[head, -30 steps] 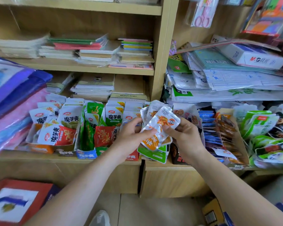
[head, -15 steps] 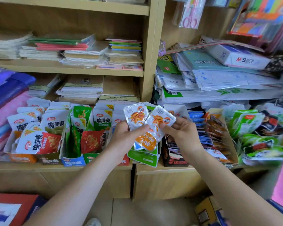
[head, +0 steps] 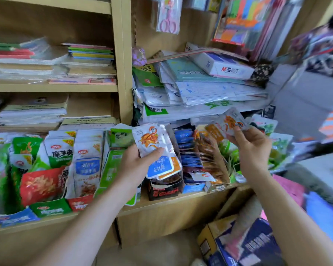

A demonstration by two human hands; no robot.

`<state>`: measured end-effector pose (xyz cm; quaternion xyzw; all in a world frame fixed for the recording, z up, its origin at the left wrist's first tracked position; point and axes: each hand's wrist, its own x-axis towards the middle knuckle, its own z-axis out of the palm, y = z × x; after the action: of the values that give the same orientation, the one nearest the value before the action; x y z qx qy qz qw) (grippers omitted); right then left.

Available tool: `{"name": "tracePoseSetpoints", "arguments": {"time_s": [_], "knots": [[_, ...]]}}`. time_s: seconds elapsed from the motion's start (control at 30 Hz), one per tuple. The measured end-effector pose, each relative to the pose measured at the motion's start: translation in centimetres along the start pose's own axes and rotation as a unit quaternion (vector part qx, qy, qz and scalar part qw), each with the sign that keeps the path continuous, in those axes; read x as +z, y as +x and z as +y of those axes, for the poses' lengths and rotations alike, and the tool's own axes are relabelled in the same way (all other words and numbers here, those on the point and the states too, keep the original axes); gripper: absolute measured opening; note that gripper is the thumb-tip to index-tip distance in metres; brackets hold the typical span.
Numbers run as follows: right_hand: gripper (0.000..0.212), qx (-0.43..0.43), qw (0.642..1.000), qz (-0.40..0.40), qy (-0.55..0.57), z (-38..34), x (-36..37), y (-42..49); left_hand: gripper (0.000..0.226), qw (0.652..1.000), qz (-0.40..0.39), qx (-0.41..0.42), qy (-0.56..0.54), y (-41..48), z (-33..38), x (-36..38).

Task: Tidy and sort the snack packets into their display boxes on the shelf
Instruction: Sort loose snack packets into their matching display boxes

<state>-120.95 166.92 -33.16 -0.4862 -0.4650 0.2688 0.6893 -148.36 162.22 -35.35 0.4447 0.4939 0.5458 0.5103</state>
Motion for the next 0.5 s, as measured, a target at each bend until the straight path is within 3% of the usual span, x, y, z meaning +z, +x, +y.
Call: {"name": "tracePoseSetpoints", "arguments": {"time_s": [0.1,0.17,0.27,0.37,0.43,0.5], "knots": [[0.016,-0.047,0.997,0.025,-0.057,1.5,-1.1,1.2,0.029,1.0,-0.004,-0.024,-0.018,0.1,-0.2,1.3],[0.016,-0.075,0.983,0.012,-0.166,2.5,-1.3,1.6,0.029,0.999,0.002,-0.032,-0.029,0.2,-0.3,1.8],[0.031,-0.013,0.925,-0.14,-0.352,3.8,-1.0,1.4,0.03,0.999,0.016,-0.021,-0.036,0.4,-0.1,2.0],[0.03,0.089,0.86,-0.258,-0.431,3.5,-0.8,0.8,0.035,0.999,0.013,-0.007,-0.044,0.2,0.2,1.7],[0.036,0.085,0.864,-0.245,-0.432,2.5,-1.0,0.4,0.034,0.999,0.016,-0.003,-0.043,0.1,0.4,1.5],[0.045,0.02,0.898,-0.181,-0.399,0.5,-0.8,-0.4,0.034,0.999,0.018,0.001,-0.041,0.0,0.3,1.2]]}}
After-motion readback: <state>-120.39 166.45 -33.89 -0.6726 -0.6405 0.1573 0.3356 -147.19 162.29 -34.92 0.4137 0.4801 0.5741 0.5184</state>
